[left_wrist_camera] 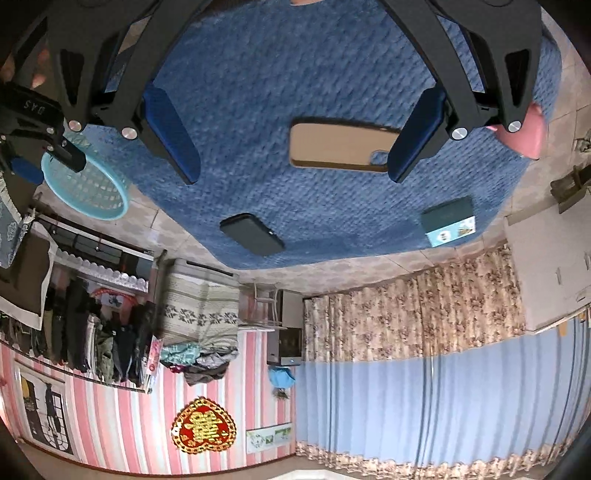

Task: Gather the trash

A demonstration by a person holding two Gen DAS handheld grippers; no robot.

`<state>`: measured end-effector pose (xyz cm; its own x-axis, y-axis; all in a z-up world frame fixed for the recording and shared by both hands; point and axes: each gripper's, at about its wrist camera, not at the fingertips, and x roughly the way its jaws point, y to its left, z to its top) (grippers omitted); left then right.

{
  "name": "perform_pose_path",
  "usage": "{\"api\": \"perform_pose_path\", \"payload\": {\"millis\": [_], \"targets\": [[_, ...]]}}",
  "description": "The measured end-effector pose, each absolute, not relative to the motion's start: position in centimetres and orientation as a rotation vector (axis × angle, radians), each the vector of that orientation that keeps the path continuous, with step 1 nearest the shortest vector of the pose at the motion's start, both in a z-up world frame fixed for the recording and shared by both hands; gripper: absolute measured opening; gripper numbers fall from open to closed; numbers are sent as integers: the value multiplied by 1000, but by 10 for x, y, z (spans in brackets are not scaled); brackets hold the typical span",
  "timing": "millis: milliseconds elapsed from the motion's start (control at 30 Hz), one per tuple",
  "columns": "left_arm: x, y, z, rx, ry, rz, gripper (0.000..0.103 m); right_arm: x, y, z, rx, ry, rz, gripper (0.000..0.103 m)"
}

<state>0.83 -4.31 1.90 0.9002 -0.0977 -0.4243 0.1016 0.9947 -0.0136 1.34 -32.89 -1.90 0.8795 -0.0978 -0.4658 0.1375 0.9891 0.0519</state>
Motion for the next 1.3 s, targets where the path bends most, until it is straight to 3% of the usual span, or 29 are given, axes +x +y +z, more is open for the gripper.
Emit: {"api": "perform_pose_path", "payload": {"millis": [467,1300], "targets": [[-16,-27,16,-28,381,-90,98,-10,-311,-12,31,384,-106,99],[-19,-48,6,-3,372,-125,98,-7,-307,-15,47,376,-63,99]]}}
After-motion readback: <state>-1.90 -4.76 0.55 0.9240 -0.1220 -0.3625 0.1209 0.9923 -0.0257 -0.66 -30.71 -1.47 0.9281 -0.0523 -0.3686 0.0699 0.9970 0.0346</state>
